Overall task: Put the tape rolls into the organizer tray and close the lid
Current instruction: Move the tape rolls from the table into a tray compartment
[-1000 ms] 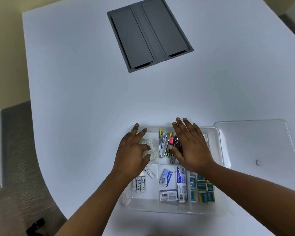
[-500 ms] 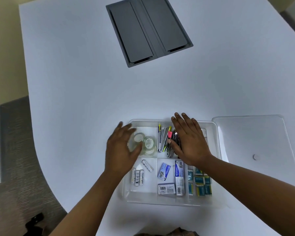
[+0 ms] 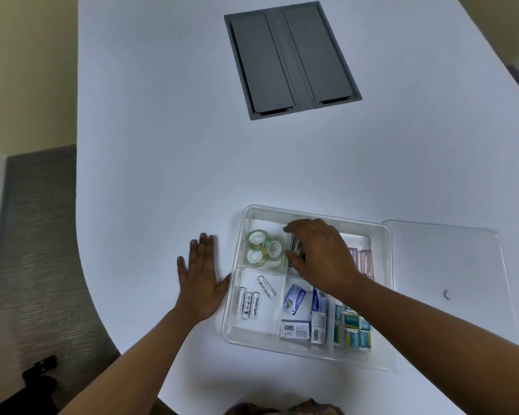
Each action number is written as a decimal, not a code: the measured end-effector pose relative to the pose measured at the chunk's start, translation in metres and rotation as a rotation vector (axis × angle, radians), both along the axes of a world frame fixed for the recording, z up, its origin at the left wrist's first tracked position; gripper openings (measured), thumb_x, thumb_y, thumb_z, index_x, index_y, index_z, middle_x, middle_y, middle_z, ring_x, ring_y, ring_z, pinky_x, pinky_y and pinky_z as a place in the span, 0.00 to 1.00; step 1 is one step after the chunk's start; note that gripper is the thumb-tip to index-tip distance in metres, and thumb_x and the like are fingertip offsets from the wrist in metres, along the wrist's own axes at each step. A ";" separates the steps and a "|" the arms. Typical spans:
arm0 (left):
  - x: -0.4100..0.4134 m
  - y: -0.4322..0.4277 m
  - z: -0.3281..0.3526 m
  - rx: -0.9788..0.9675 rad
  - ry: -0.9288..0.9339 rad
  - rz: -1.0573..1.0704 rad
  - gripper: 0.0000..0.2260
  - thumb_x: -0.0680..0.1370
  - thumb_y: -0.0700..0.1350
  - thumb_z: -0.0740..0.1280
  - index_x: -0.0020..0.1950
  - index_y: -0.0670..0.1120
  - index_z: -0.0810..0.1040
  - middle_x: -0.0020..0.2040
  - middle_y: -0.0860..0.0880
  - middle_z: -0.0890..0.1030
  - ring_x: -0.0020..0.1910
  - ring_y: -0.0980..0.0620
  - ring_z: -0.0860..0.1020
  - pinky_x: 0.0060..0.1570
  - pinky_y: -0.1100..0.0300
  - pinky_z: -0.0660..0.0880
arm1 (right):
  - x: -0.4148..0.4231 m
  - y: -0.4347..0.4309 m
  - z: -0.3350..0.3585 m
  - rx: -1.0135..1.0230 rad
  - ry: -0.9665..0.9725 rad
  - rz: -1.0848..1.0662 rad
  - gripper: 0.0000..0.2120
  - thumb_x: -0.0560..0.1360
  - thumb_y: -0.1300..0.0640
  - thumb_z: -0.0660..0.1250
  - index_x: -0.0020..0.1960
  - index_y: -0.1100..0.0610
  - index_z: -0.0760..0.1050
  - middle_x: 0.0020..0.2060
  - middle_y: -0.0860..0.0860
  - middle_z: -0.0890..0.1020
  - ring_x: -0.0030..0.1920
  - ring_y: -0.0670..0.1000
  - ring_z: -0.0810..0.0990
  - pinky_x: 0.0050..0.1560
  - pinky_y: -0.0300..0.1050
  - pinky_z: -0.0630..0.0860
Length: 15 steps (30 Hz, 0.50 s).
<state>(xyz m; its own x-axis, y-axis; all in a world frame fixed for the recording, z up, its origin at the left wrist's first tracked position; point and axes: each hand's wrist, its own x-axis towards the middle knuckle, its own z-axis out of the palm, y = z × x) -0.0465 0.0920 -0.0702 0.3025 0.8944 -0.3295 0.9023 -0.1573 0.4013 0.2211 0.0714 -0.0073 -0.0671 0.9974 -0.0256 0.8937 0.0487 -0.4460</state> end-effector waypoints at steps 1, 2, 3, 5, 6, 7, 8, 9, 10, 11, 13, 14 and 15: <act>0.000 0.000 -0.004 -0.030 0.031 -0.023 0.38 0.72 0.67 0.44 0.75 0.50 0.35 0.77 0.51 0.37 0.76 0.51 0.35 0.72 0.40 0.40 | -0.005 0.001 0.001 -0.032 -0.001 0.021 0.20 0.71 0.53 0.72 0.62 0.54 0.77 0.58 0.52 0.81 0.56 0.57 0.79 0.56 0.52 0.73; 0.000 0.002 -0.006 -0.051 0.072 -0.054 0.38 0.72 0.68 0.43 0.74 0.50 0.32 0.76 0.51 0.33 0.74 0.51 0.31 0.71 0.39 0.38 | -0.009 0.003 0.001 -0.066 -0.004 0.030 0.20 0.71 0.52 0.72 0.62 0.53 0.77 0.58 0.51 0.81 0.55 0.56 0.79 0.55 0.51 0.74; 0.000 0.003 -0.008 -0.075 0.110 -0.081 0.38 0.72 0.68 0.43 0.73 0.50 0.29 0.75 0.50 0.30 0.72 0.51 0.27 0.71 0.39 0.36 | -0.014 0.005 0.001 -0.100 -0.012 0.034 0.20 0.72 0.51 0.72 0.62 0.53 0.76 0.58 0.51 0.80 0.56 0.55 0.79 0.54 0.51 0.75; 0.001 0.007 -0.009 -0.138 0.151 -0.118 0.38 0.75 0.66 0.49 0.70 0.52 0.25 0.73 0.50 0.25 0.68 0.51 0.21 0.69 0.38 0.34 | -0.020 0.009 -0.001 -0.163 -0.042 0.029 0.24 0.72 0.47 0.72 0.65 0.51 0.74 0.61 0.49 0.78 0.58 0.54 0.78 0.52 0.50 0.75; 0.000 0.008 -0.010 -0.162 0.165 -0.126 0.39 0.76 0.64 0.51 0.68 0.53 0.23 0.72 0.50 0.23 0.66 0.52 0.19 0.69 0.38 0.33 | -0.024 0.011 -0.001 -0.197 -0.066 0.030 0.26 0.71 0.45 0.71 0.66 0.50 0.72 0.62 0.48 0.77 0.59 0.54 0.78 0.52 0.50 0.75; 0.000 0.009 -0.009 -0.179 0.178 -0.134 0.39 0.77 0.62 0.52 0.67 0.53 0.22 0.71 0.50 0.22 0.65 0.51 0.18 0.69 0.38 0.32 | -0.026 0.013 -0.002 -0.229 -0.091 0.030 0.27 0.71 0.44 0.71 0.67 0.49 0.71 0.63 0.48 0.76 0.59 0.54 0.78 0.51 0.50 0.76; 0.000 0.010 -0.009 -0.189 0.186 -0.139 0.39 0.77 0.61 0.53 0.67 0.53 0.21 0.70 0.50 0.20 0.65 0.51 0.18 0.69 0.38 0.32 | -0.029 0.015 -0.003 -0.256 -0.114 0.029 0.28 0.71 0.44 0.71 0.68 0.49 0.70 0.63 0.48 0.76 0.58 0.54 0.79 0.51 0.50 0.76; 0.001 0.010 -0.009 -0.196 0.190 -0.141 0.39 0.77 0.61 0.53 0.67 0.53 0.21 0.68 0.51 0.19 0.65 0.50 0.18 0.68 0.38 0.31 | -0.030 0.016 -0.004 -0.272 -0.133 0.024 0.28 0.71 0.44 0.71 0.68 0.49 0.69 0.62 0.48 0.77 0.58 0.55 0.79 0.50 0.50 0.76; 0.001 0.010 -0.009 -0.205 0.191 -0.141 0.39 0.77 0.61 0.53 0.67 0.53 0.21 0.68 0.51 0.19 0.65 0.50 0.18 0.68 0.38 0.31 | -0.032 0.017 -0.004 -0.278 -0.148 0.016 0.28 0.71 0.44 0.71 0.67 0.49 0.69 0.61 0.49 0.78 0.57 0.56 0.80 0.50 0.50 0.77; 0.001 0.010 -0.009 -0.214 0.193 -0.141 0.39 0.77 0.61 0.53 0.66 0.54 0.21 0.67 0.51 0.18 0.65 0.49 0.18 0.68 0.38 0.30 | -0.032 0.017 -0.005 -0.276 -0.157 0.008 0.27 0.71 0.44 0.71 0.68 0.49 0.69 0.61 0.49 0.78 0.56 0.56 0.80 0.50 0.51 0.77; 0.001 0.011 -0.010 -0.229 0.197 -0.145 0.39 0.77 0.61 0.52 0.66 0.54 0.20 0.66 0.52 0.17 0.64 0.50 0.18 0.67 0.39 0.29 | -0.033 0.017 -0.005 -0.265 -0.145 -0.005 0.28 0.71 0.44 0.70 0.69 0.48 0.69 0.61 0.49 0.78 0.56 0.56 0.80 0.51 0.51 0.78; 0.001 0.012 -0.010 -0.236 0.198 -0.145 0.39 0.77 0.61 0.52 0.66 0.54 0.20 0.66 0.52 0.17 0.64 0.50 0.17 0.67 0.39 0.29 | -0.033 0.017 -0.004 -0.258 -0.128 -0.007 0.28 0.71 0.44 0.69 0.70 0.48 0.68 0.62 0.48 0.78 0.57 0.56 0.80 0.51 0.51 0.78; 0.001 0.012 -0.010 -0.244 0.198 -0.147 0.39 0.77 0.61 0.52 0.66 0.54 0.20 0.65 0.53 0.17 0.64 0.50 0.17 0.67 0.39 0.28 | -0.033 0.018 -0.002 -0.247 -0.113 -0.008 0.29 0.72 0.45 0.68 0.71 0.48 0.68 0.64 0.48 0.77 0.57 0.56 0.80 0.51 0.51 0.78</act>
